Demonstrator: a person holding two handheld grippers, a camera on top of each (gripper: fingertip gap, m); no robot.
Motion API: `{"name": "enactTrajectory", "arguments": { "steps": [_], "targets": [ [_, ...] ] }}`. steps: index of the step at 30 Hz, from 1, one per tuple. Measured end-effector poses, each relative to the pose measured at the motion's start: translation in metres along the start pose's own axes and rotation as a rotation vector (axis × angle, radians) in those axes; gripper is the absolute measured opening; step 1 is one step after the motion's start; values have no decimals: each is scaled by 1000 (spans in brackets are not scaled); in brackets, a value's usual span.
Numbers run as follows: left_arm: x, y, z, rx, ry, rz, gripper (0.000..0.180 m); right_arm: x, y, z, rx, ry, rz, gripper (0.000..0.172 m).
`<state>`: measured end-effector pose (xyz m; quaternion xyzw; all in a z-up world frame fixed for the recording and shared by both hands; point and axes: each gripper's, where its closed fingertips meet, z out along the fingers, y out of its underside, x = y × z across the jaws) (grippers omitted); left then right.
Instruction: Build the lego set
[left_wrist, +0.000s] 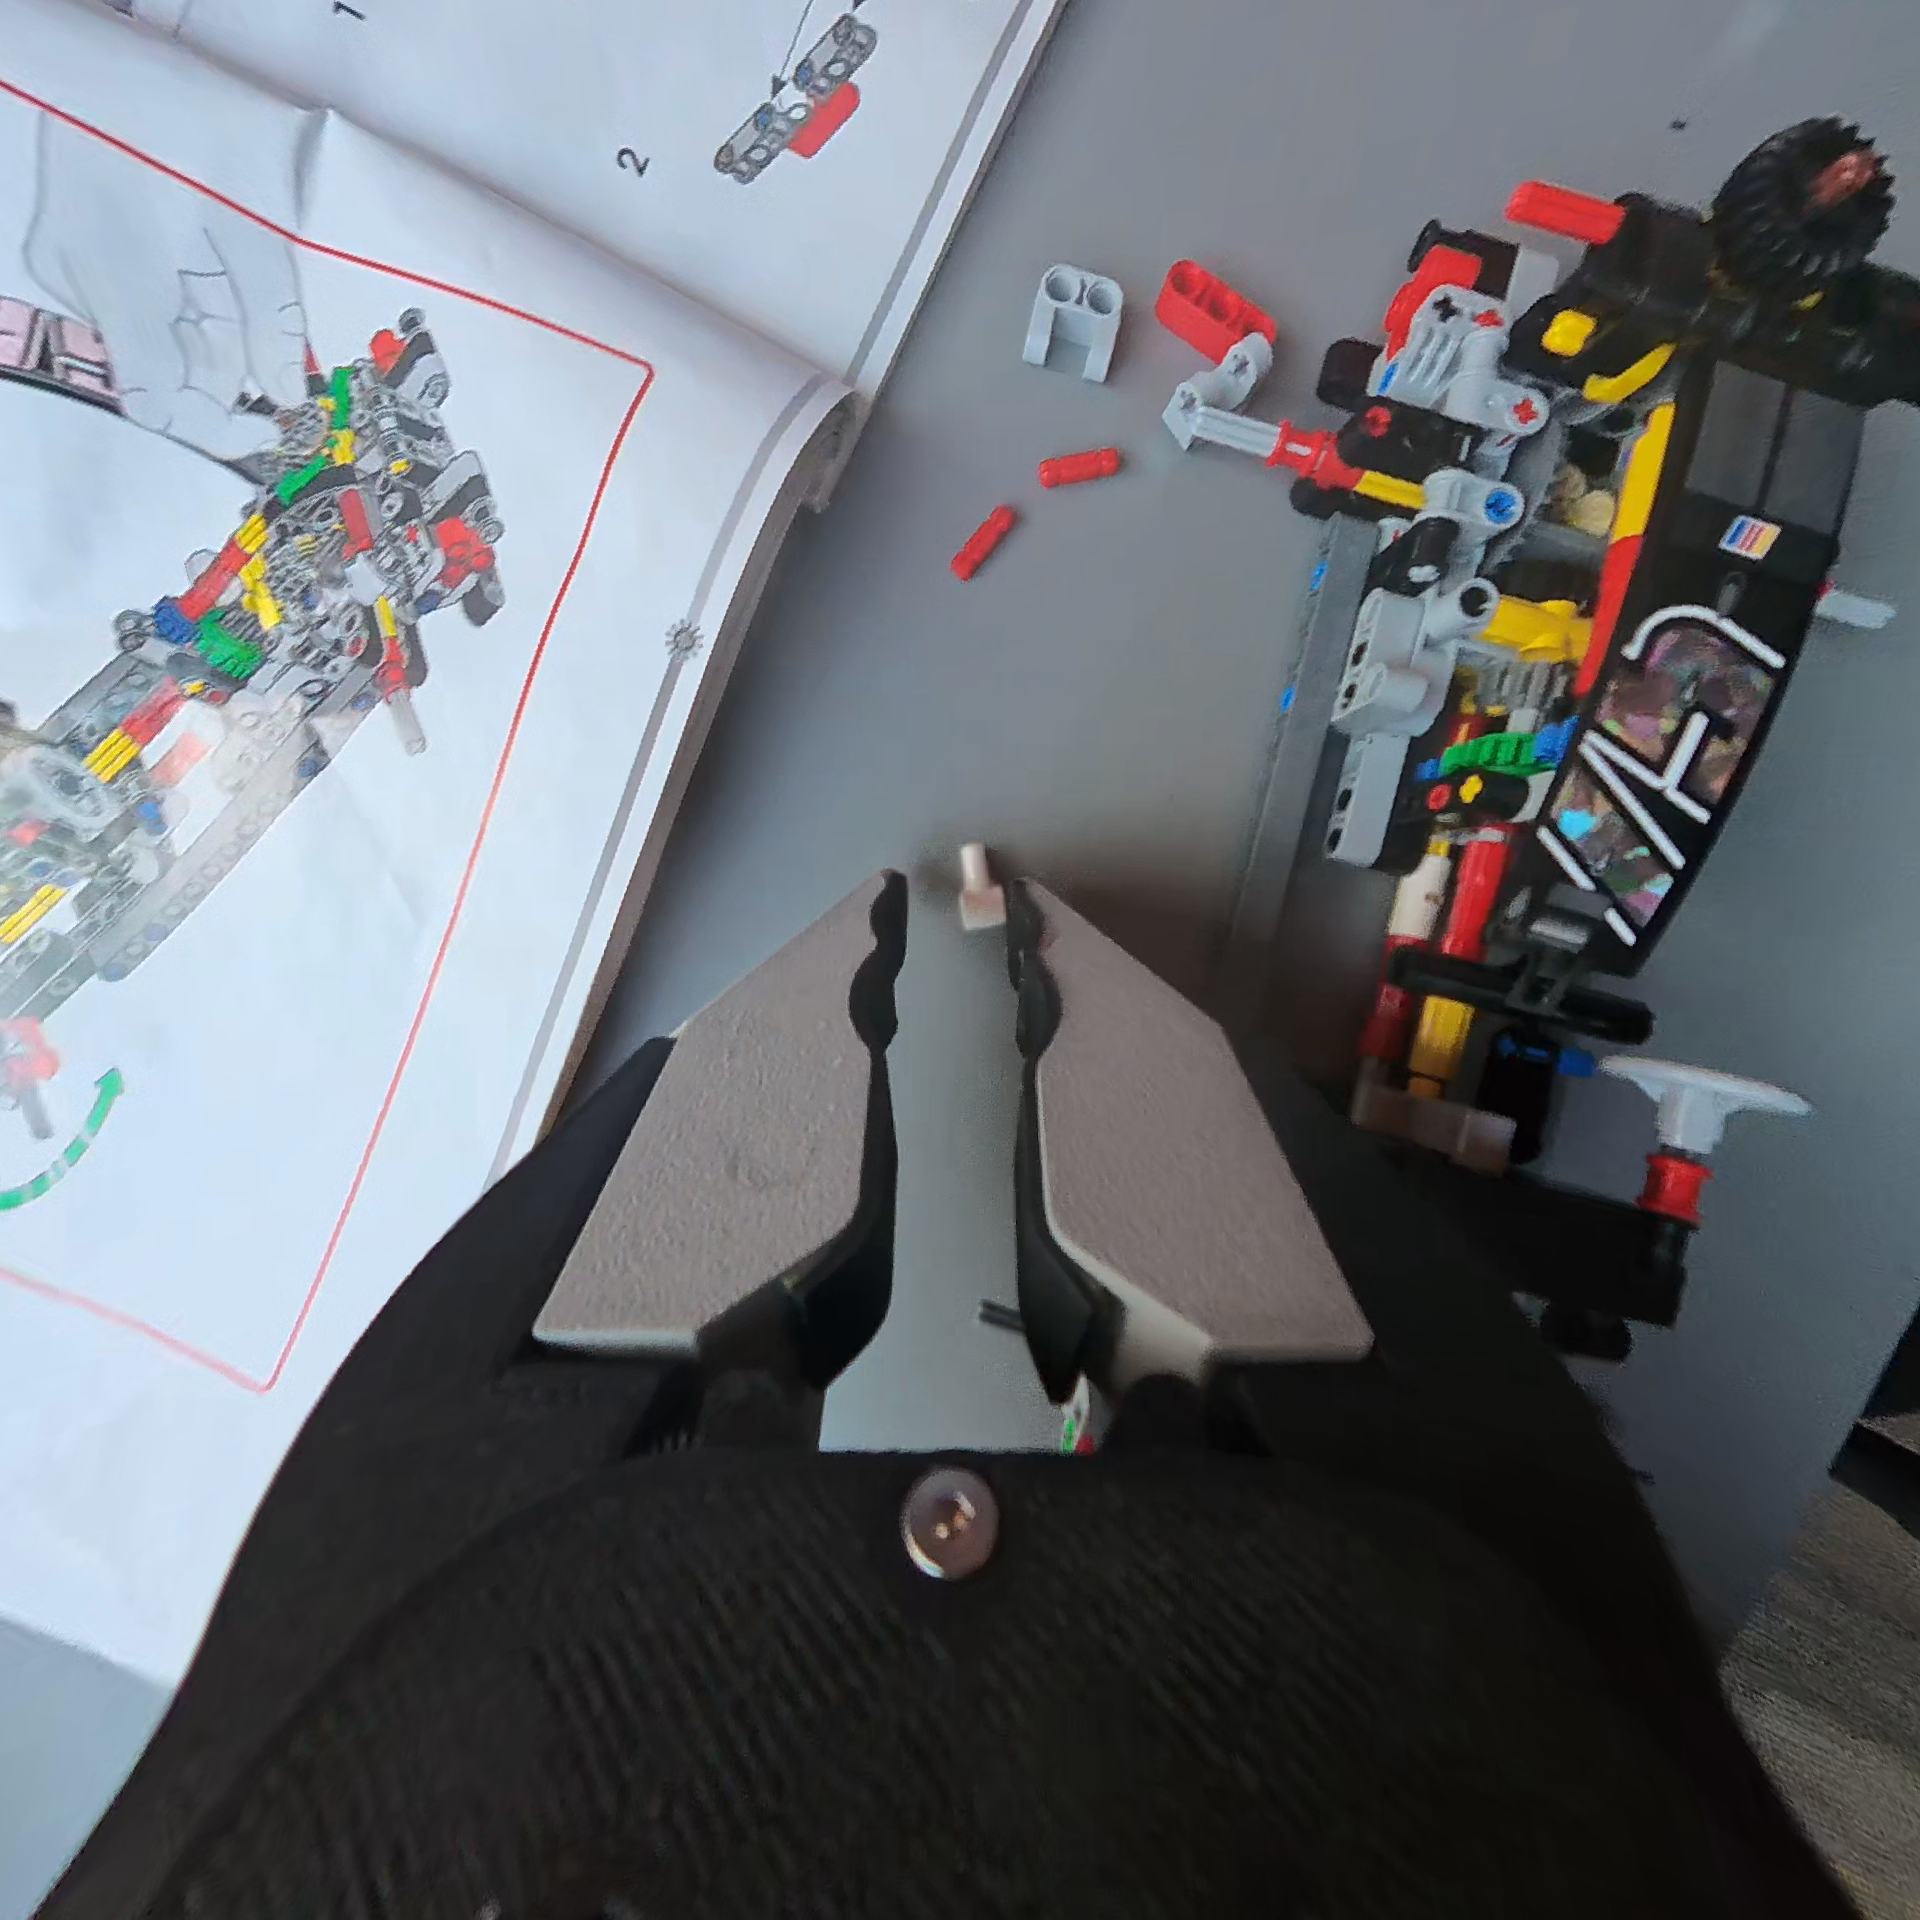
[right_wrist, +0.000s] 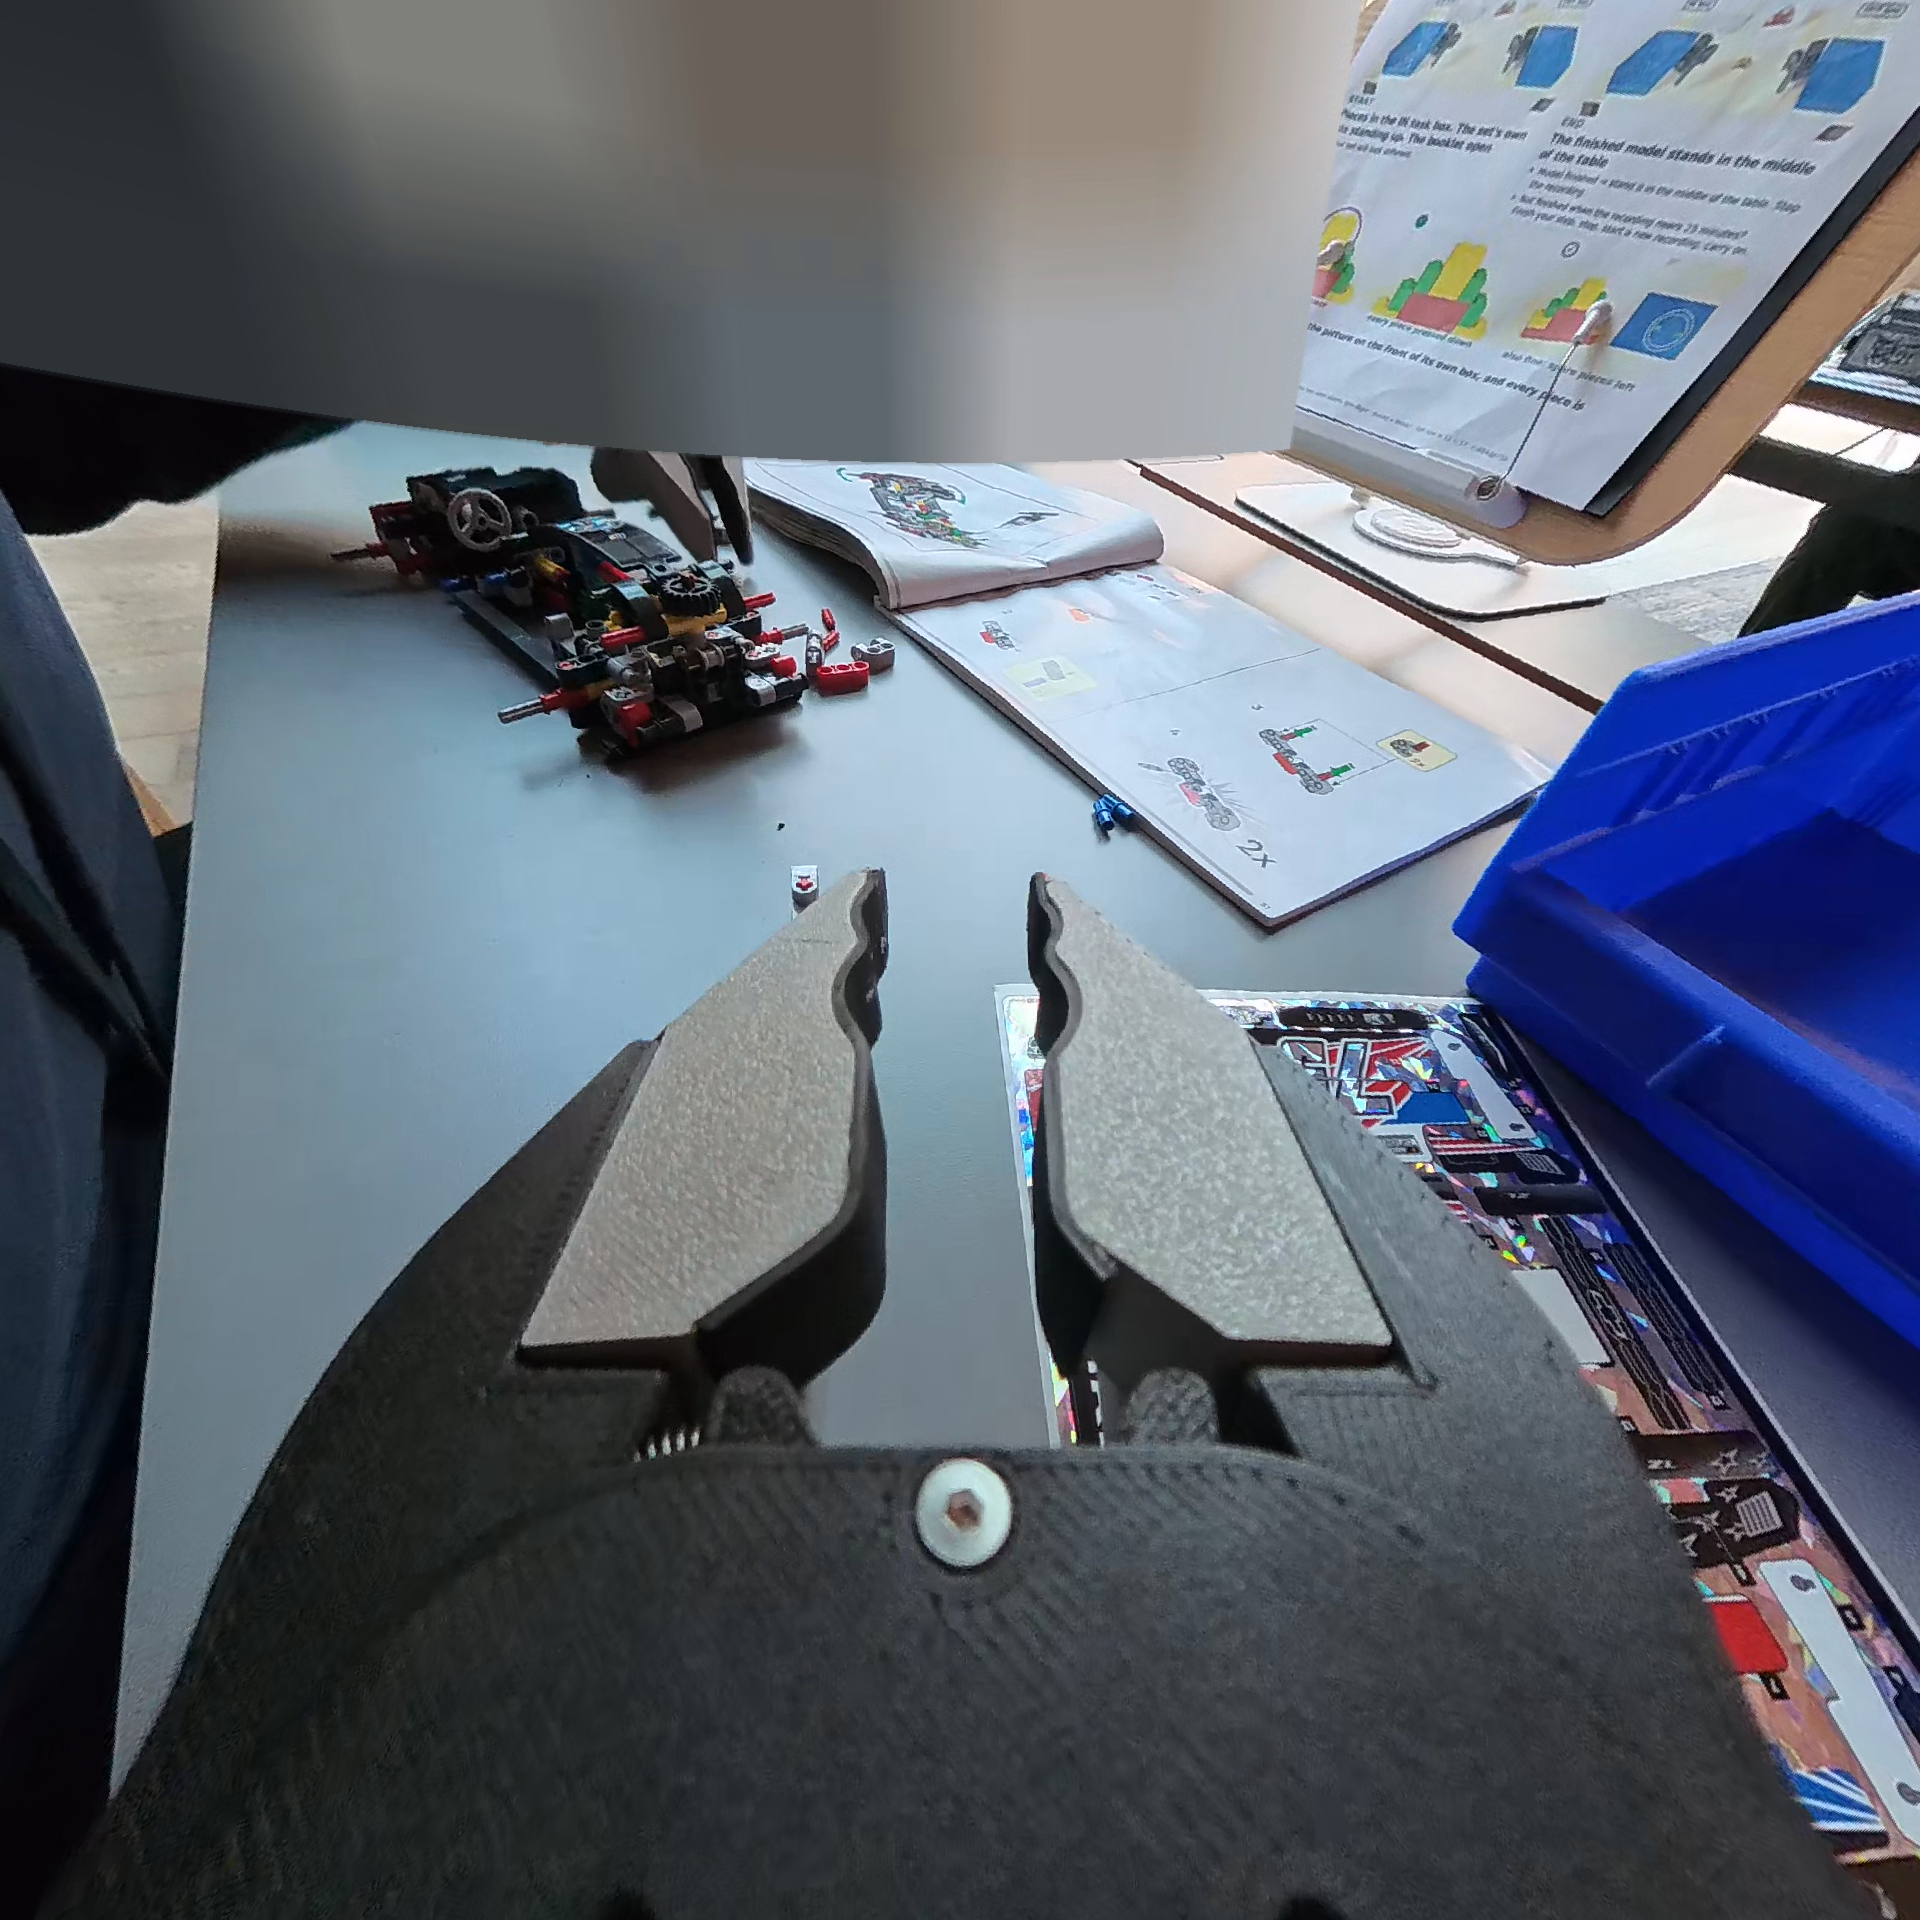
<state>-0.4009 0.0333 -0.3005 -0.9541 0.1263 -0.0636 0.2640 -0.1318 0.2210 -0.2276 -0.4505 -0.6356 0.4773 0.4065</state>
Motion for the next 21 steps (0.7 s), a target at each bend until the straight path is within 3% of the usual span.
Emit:
{"name": "enactTrajectory", "arguments": {
  "steps": [5,15,17,21],
  "targets": [
    [-2,-5,-18,40,-29,8,13,0,0,0,0,0,-1,23],
    [1,1,1,-70,-67,39,6,-2,-4,-2,22,2,-19,21],
    [-1,-17,-10,-29,-98,56,6,-4,-5,-2,29,-4,-21,21],
    [43,-112,-31,173,-36,139,5,-7,-8,-3,44,-16,-24,20]
  ]
}}
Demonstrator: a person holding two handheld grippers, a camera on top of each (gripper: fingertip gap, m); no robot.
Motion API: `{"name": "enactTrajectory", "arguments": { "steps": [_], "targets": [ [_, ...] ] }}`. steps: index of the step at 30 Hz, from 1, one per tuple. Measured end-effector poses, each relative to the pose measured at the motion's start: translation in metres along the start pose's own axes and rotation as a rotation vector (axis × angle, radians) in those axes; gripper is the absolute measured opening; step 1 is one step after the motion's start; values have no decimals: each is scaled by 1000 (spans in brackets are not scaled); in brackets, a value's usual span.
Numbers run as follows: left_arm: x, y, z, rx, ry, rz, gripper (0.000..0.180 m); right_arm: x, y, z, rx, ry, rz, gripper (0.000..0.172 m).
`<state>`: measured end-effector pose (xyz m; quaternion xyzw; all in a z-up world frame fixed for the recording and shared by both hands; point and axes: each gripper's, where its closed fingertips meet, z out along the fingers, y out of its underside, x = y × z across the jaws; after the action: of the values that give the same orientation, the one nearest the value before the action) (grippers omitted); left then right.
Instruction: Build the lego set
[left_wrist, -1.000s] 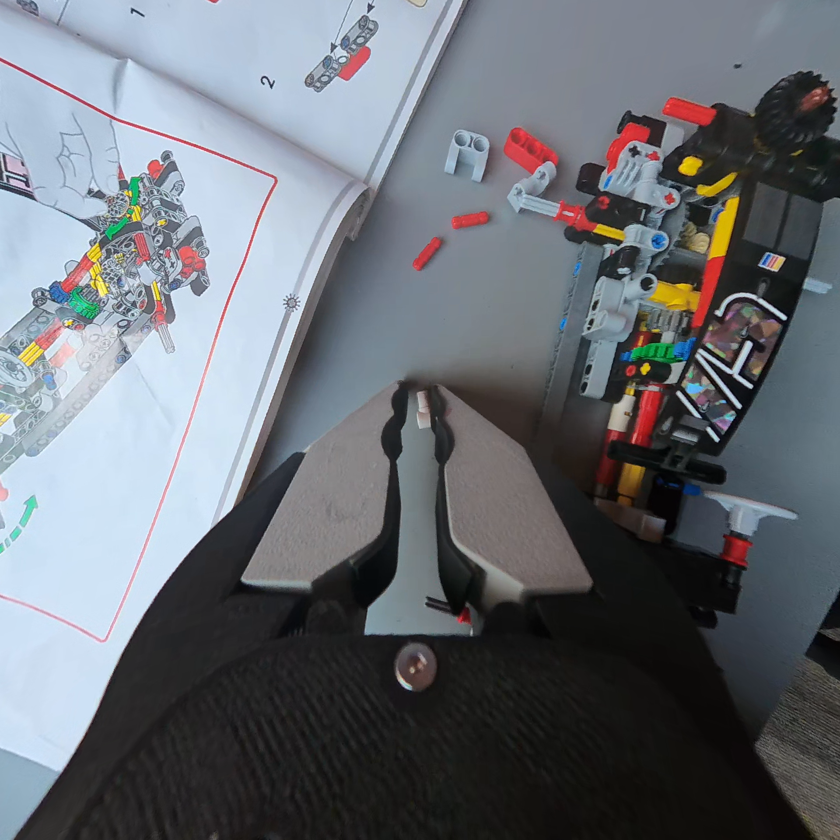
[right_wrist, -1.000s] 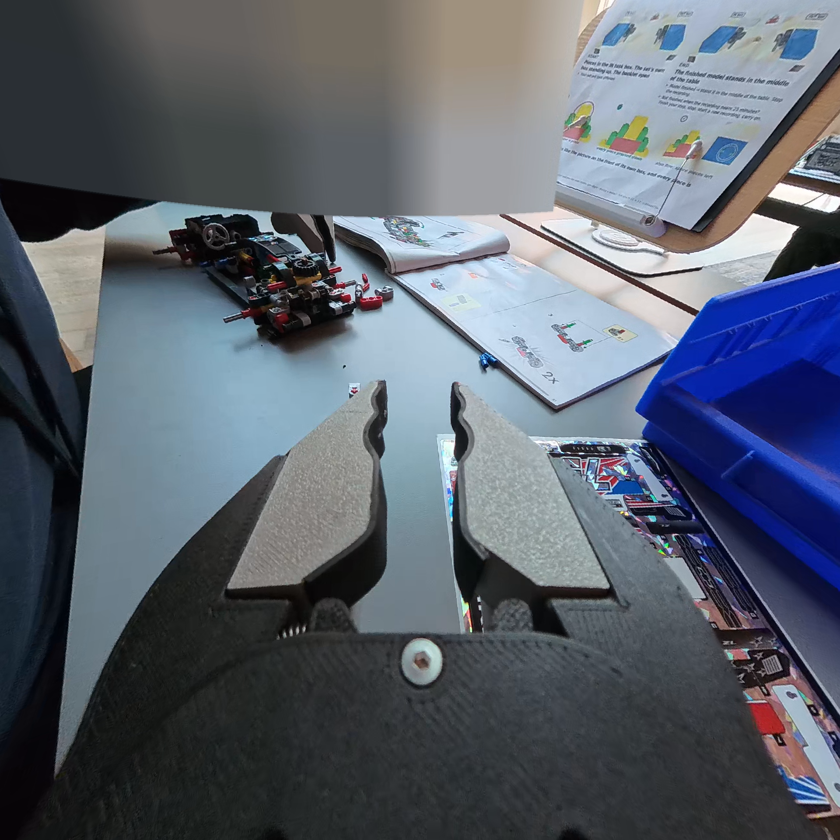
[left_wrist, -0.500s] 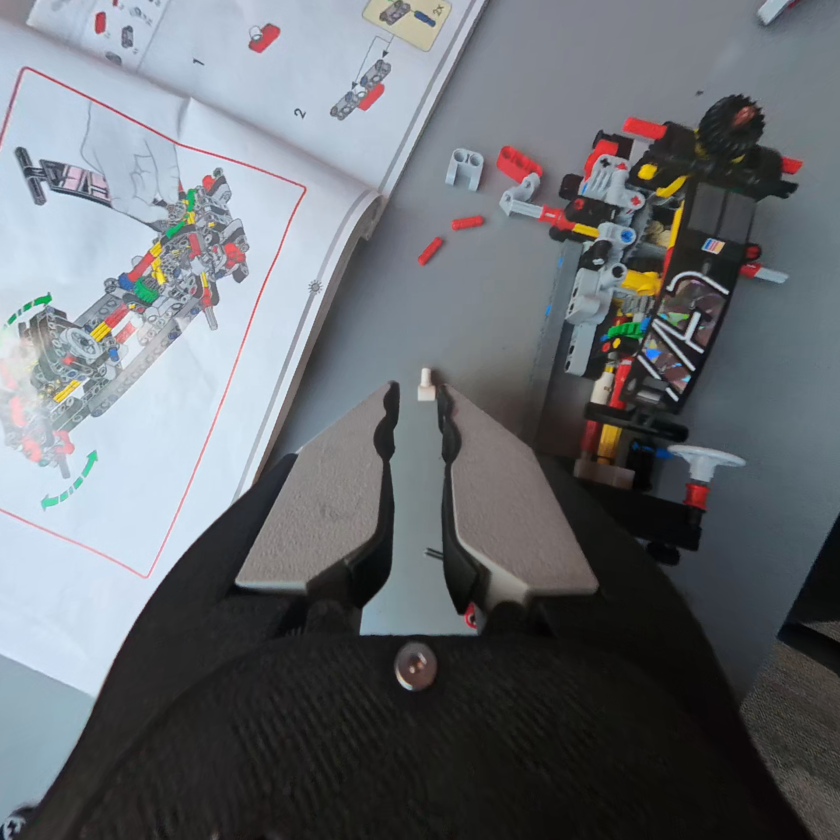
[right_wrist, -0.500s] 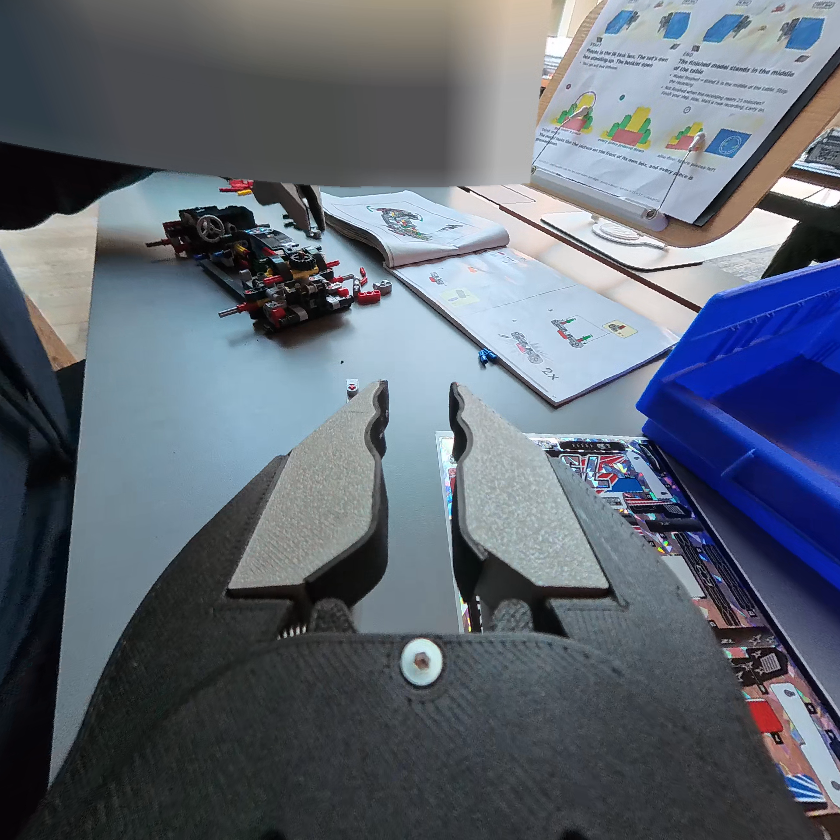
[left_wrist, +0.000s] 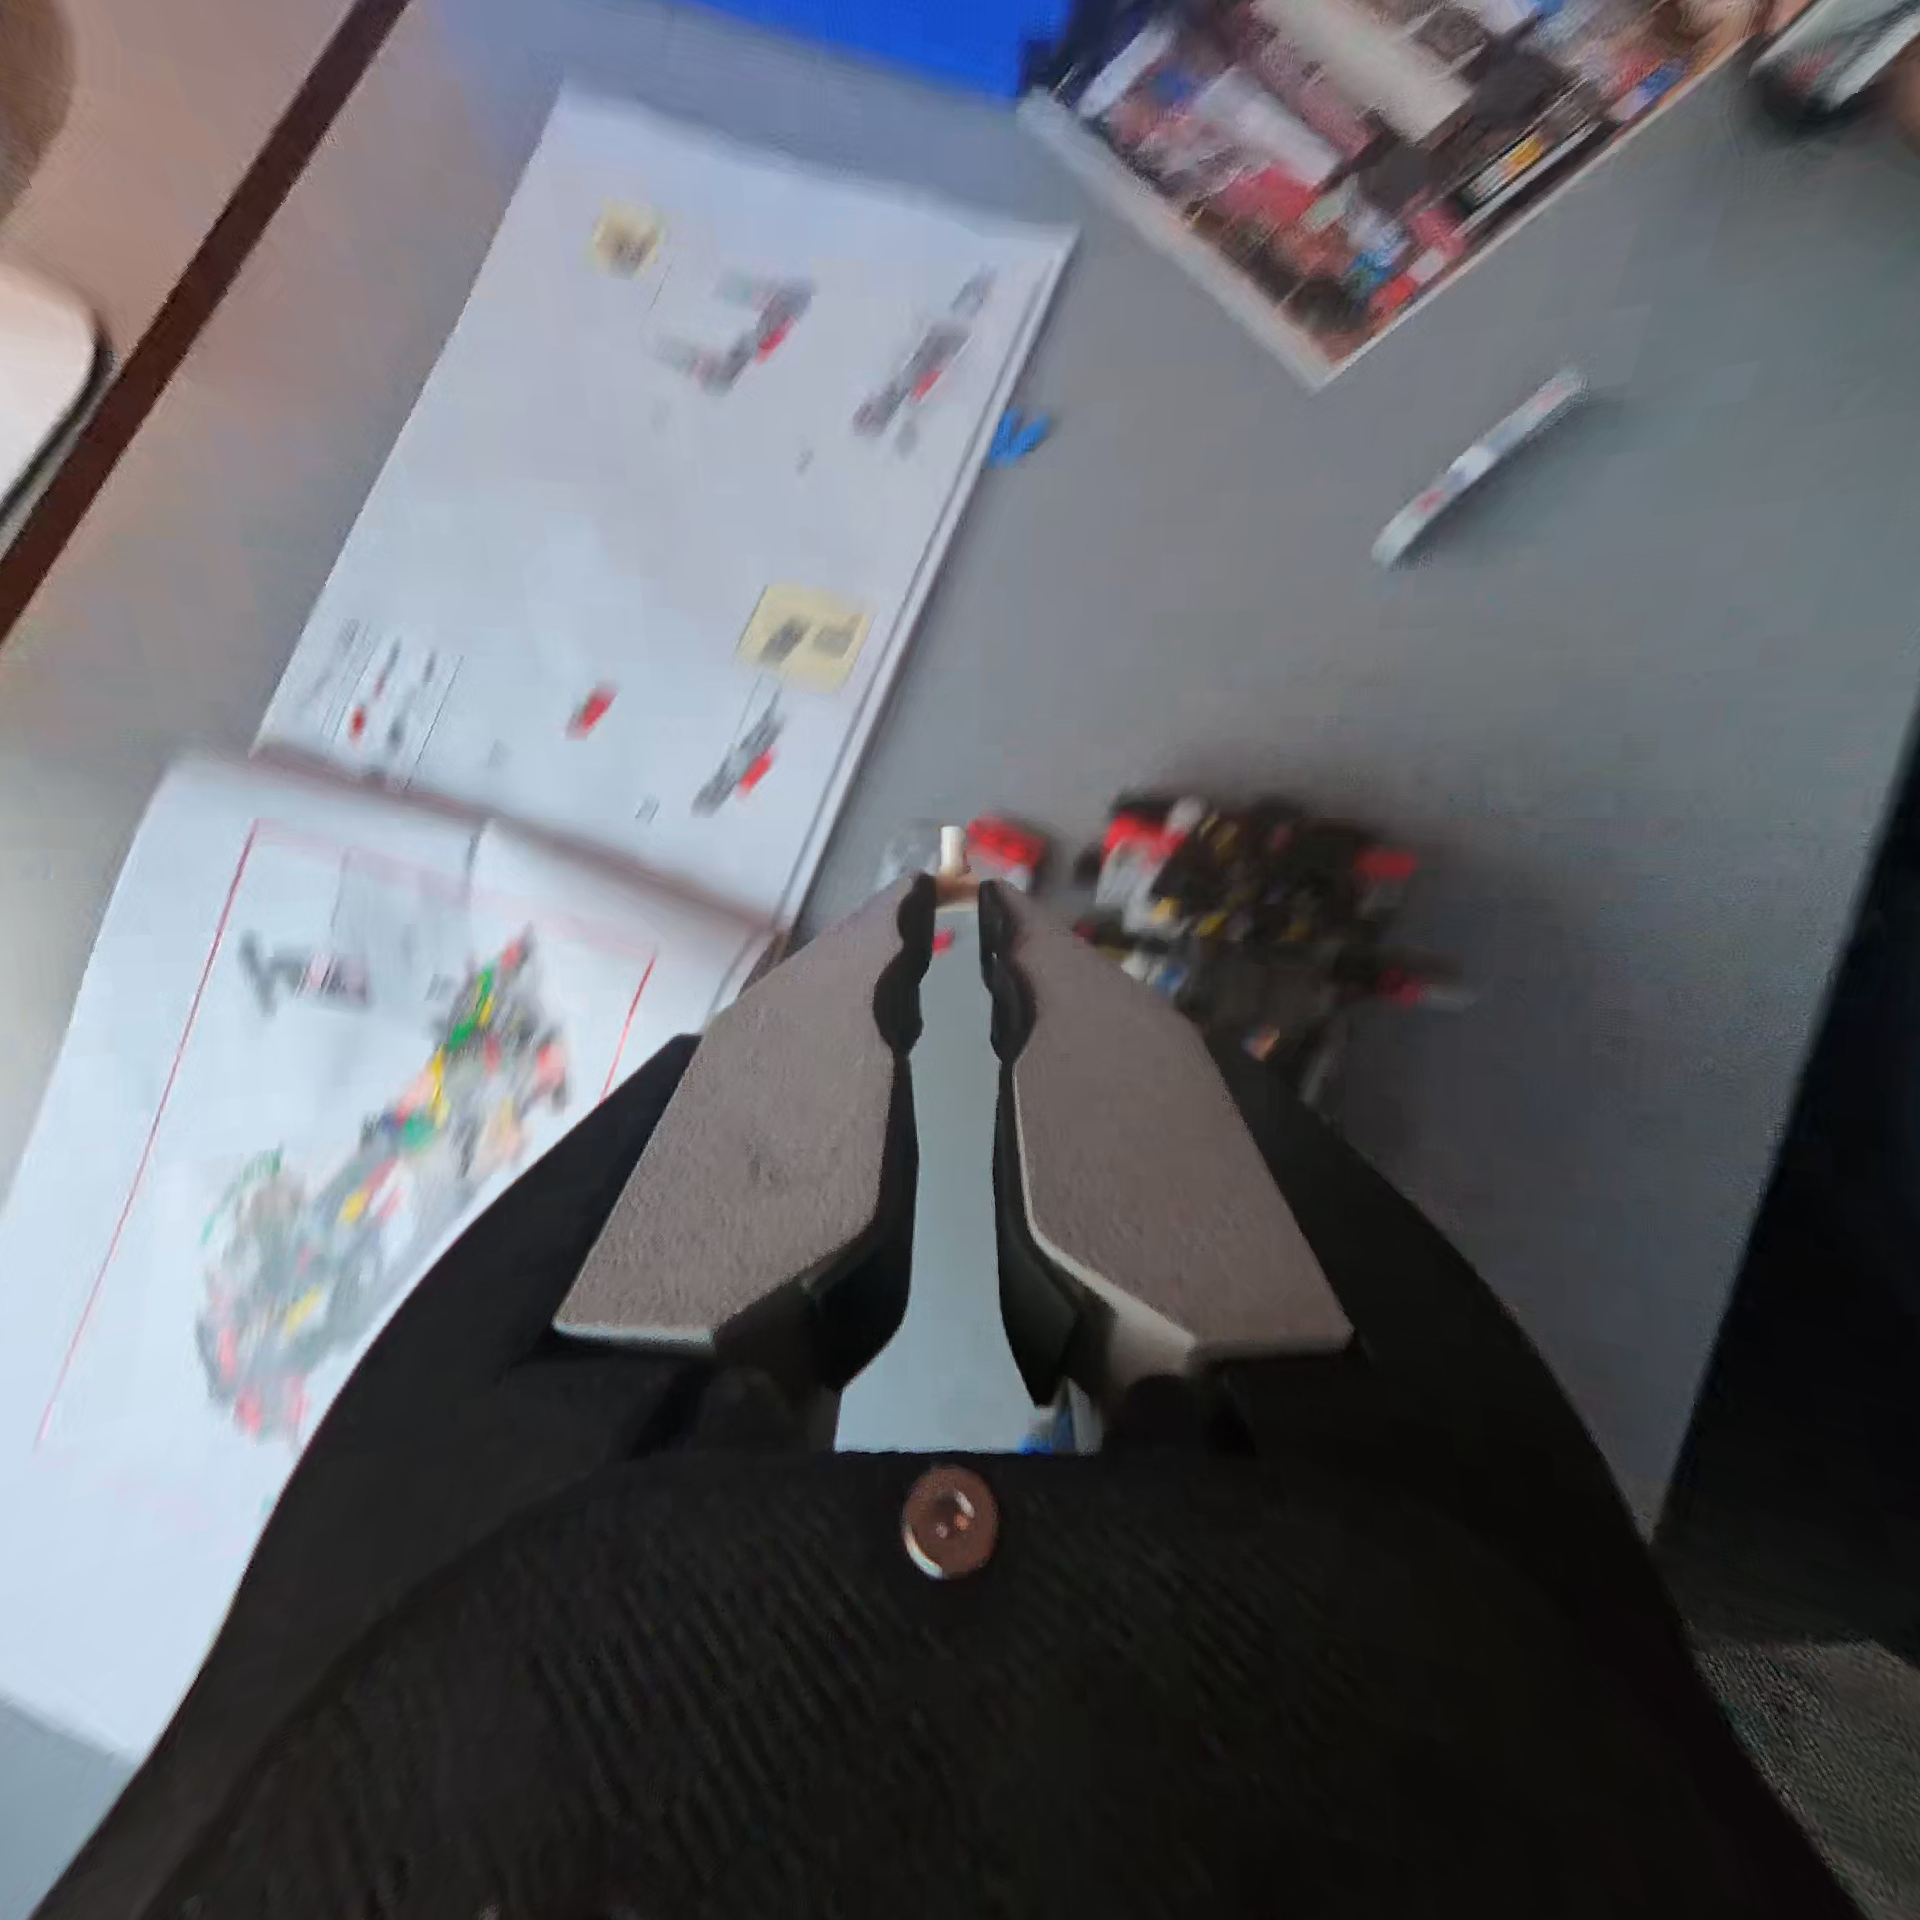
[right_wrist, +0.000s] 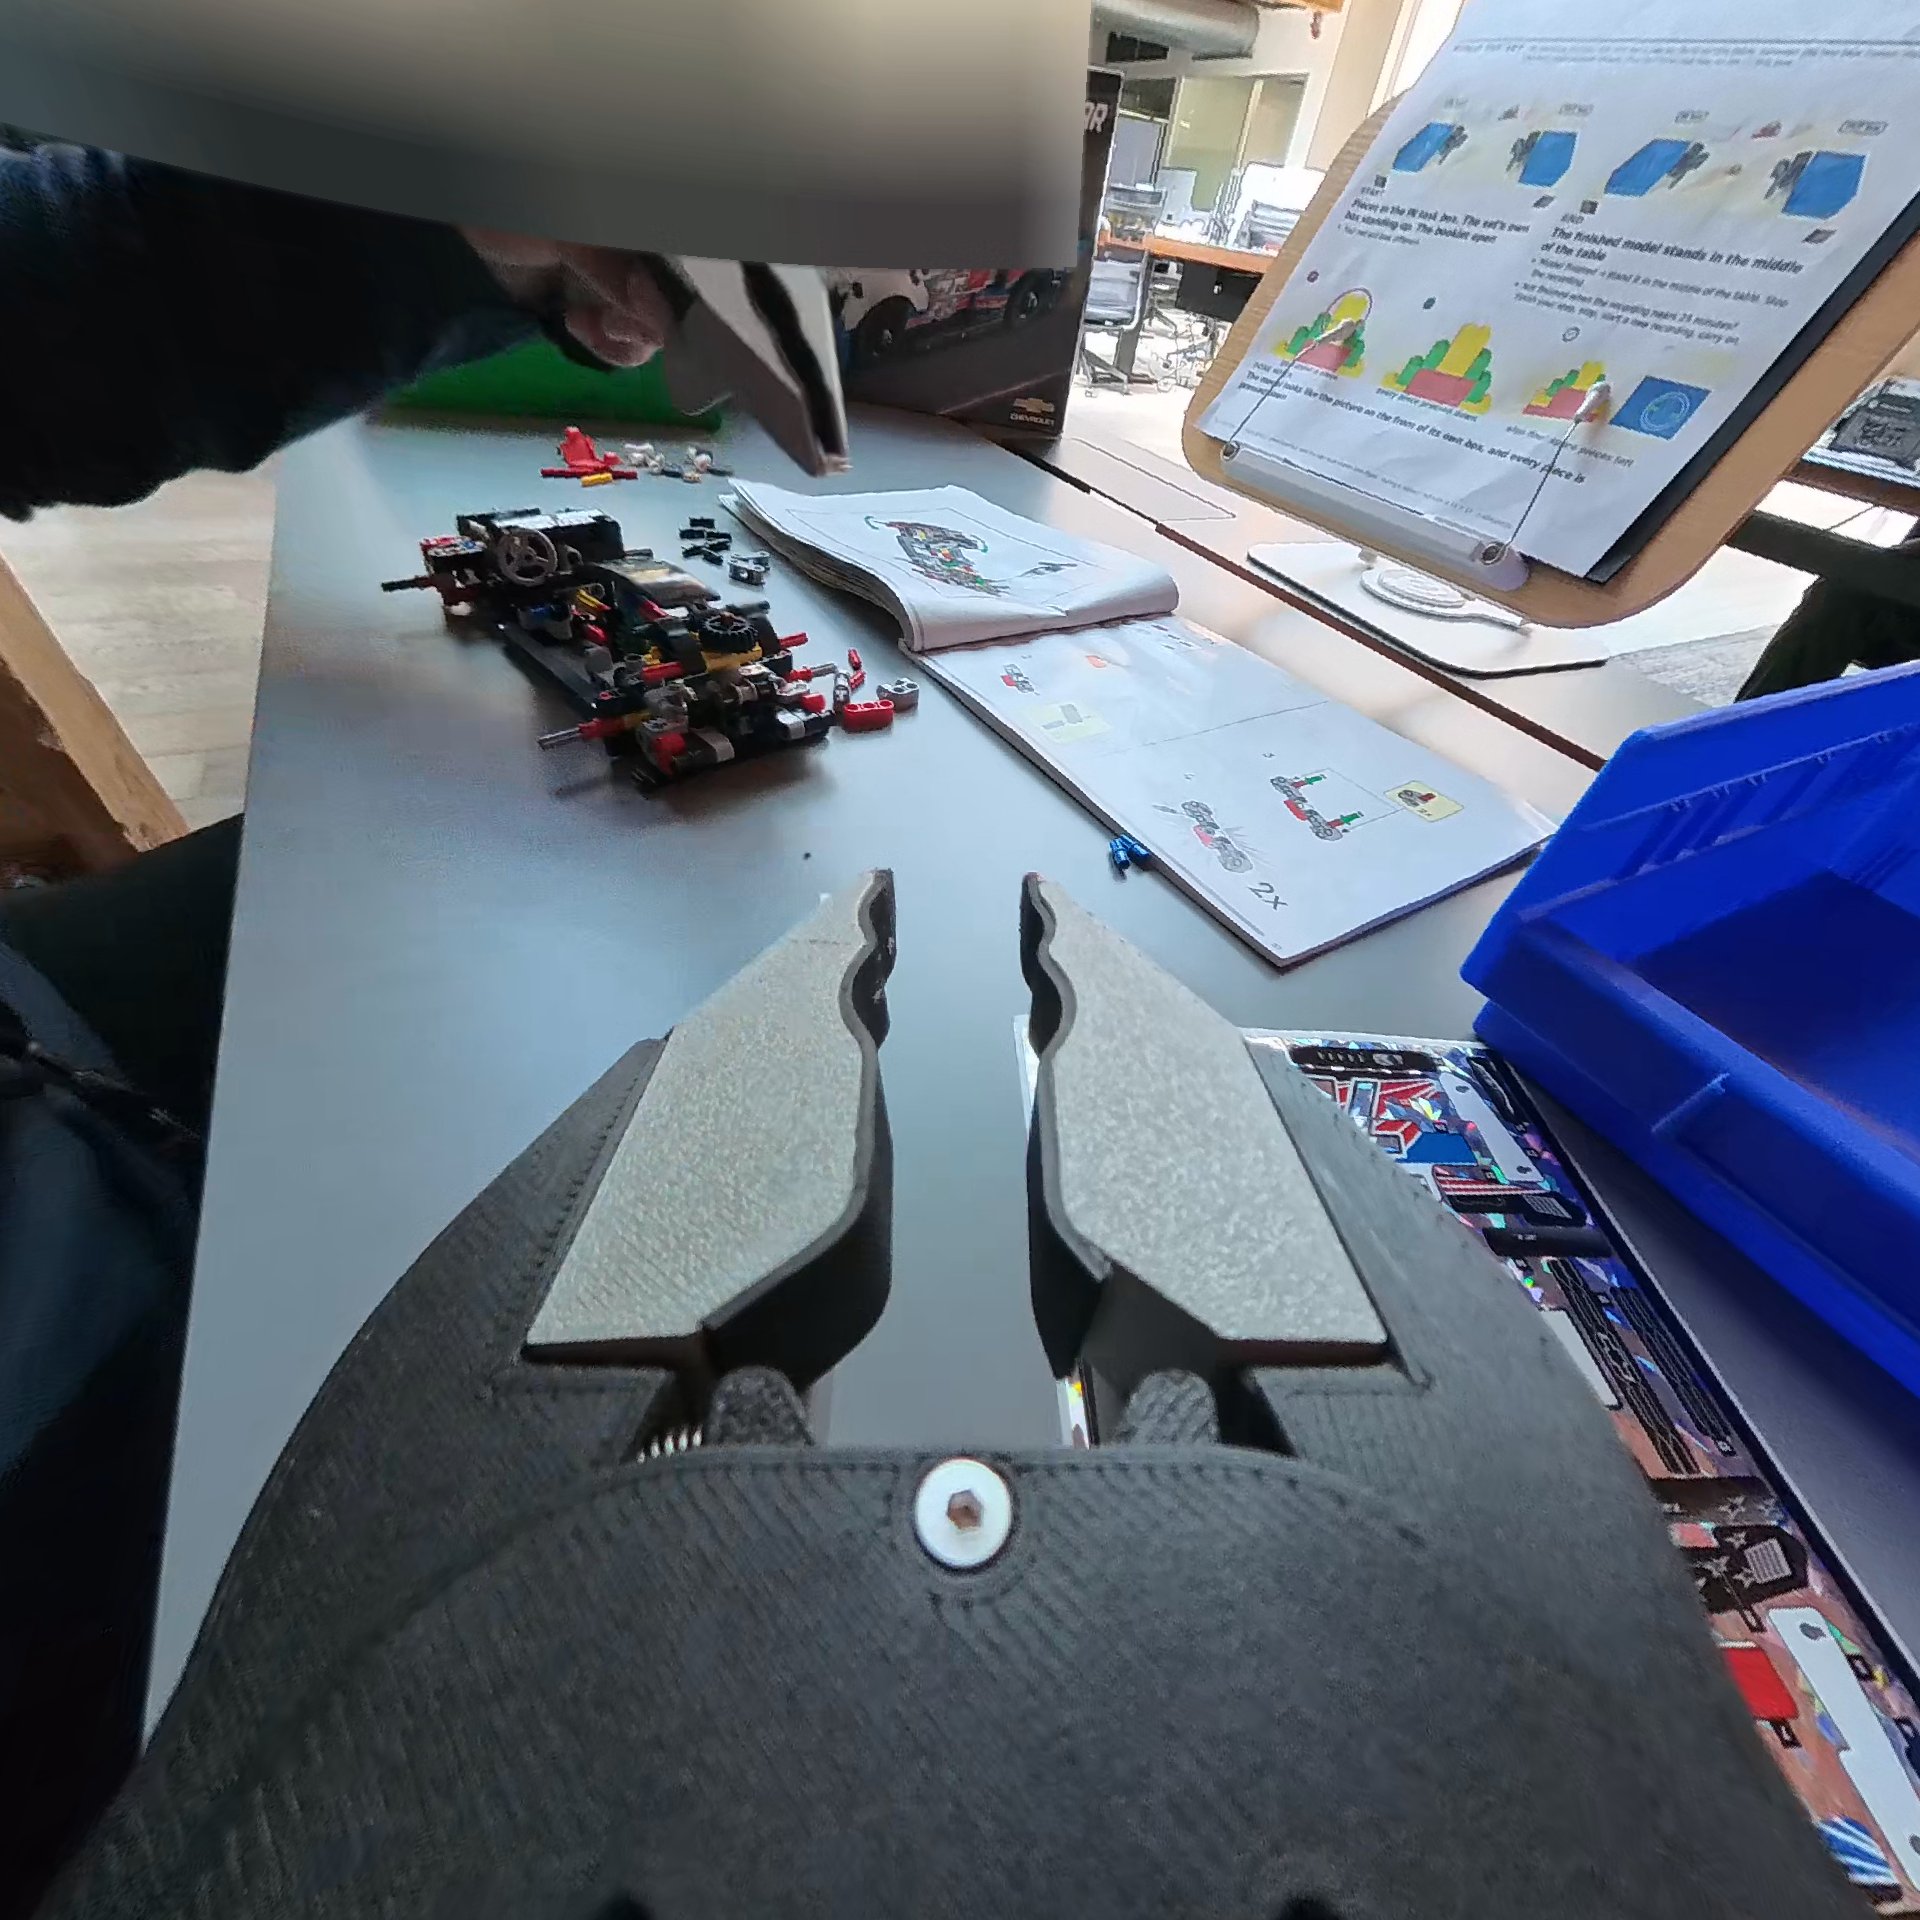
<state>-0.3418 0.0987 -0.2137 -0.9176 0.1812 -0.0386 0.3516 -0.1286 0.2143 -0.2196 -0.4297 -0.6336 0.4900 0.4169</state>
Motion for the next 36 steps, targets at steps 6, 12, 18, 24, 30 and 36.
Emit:
{"name": "enactTrajectory", "arguments": {
  "steps": [6,12,18,24,30,36],
  "targets": [
    [115,-39,91,-192,149,26,6,-4,-4,-3,23,-8,-2,21],
    [145,-23,134,-244,52,46,5,-7,-7,-5,32,-9,-24,21],
    [138,-28,125,-156,-13,-27,28,-11,-2,-2,-4,-9,-45,24],
    [138,-34,80,-40,-60,-68,30,-6,1,0,-25,25,-56,24],
    [139,-23,20,95,-136,-122,31,4,4,0,-49,82,-65,23],
    [155,37,-41,191,-226,-286,29,14,-10,8,-75,120,-30,28]
  ]
}}
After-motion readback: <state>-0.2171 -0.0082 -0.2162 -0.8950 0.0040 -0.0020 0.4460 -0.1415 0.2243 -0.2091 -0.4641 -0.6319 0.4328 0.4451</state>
